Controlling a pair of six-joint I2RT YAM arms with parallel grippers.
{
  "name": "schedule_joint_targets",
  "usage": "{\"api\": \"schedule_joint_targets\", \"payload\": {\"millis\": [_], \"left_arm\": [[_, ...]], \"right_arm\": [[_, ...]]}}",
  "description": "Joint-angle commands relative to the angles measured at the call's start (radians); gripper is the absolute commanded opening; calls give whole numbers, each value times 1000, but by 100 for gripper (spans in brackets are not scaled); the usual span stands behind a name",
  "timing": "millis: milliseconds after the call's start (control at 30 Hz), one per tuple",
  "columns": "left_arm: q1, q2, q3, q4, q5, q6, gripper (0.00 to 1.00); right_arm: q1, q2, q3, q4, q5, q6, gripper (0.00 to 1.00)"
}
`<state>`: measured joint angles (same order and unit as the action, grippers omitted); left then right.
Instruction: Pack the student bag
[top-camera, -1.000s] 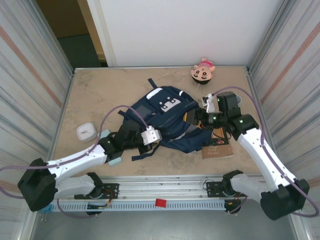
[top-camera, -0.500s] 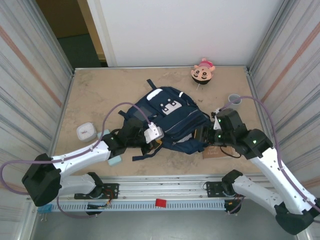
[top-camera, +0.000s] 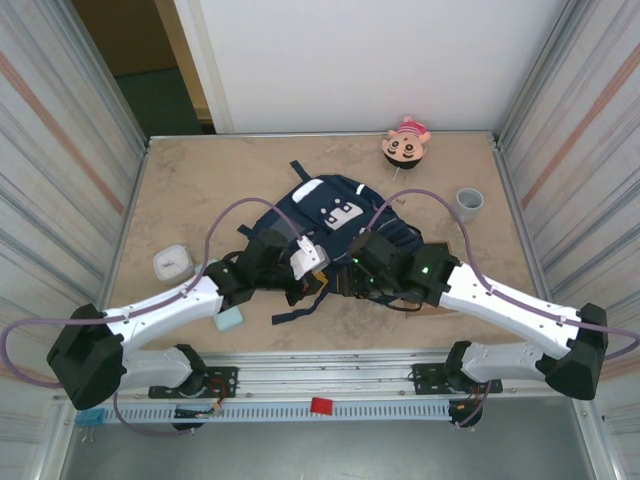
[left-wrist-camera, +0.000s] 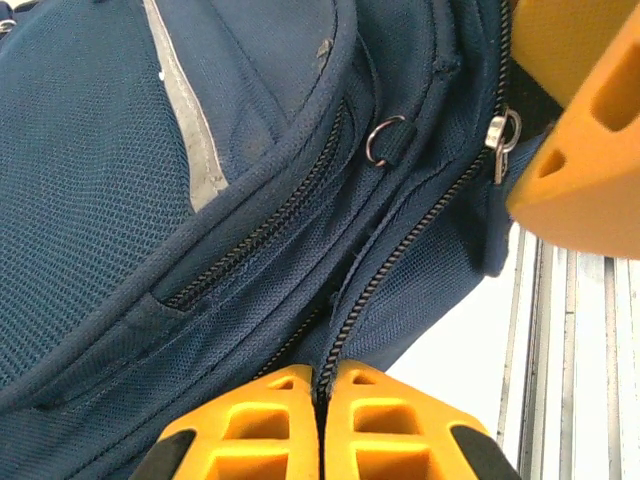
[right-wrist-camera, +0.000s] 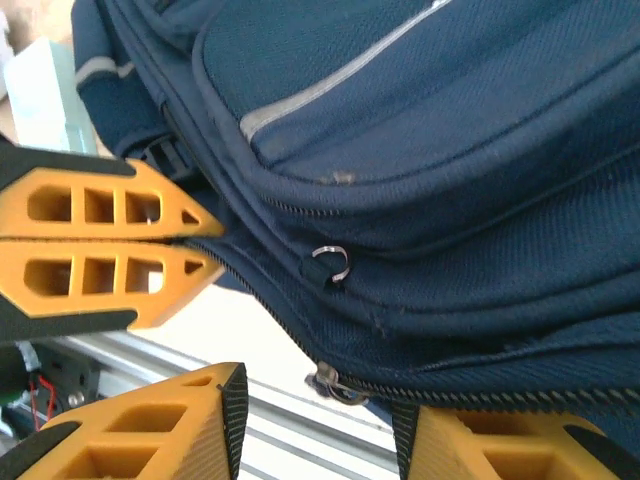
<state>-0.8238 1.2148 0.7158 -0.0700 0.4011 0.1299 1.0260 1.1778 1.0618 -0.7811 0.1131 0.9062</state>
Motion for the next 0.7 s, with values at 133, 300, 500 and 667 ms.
{"api": "schedule_joint_targets", "payload": {"millis": [133,300,500,667], "left_arm": [[-1,-47,47,32,60,-20,0],[-1,-64,40,40,53,-21,0],[0,-63,40,26,36,-4,0],[6,-70,42,-19,25,29,0]], "right_arm": [[-27,43,9,-9,176,60,28],[-58,47,-1,-36,163,48,19],[-75,51,5,-84,160,39,2],[-107,48,15,-166,186,20,0]]}}
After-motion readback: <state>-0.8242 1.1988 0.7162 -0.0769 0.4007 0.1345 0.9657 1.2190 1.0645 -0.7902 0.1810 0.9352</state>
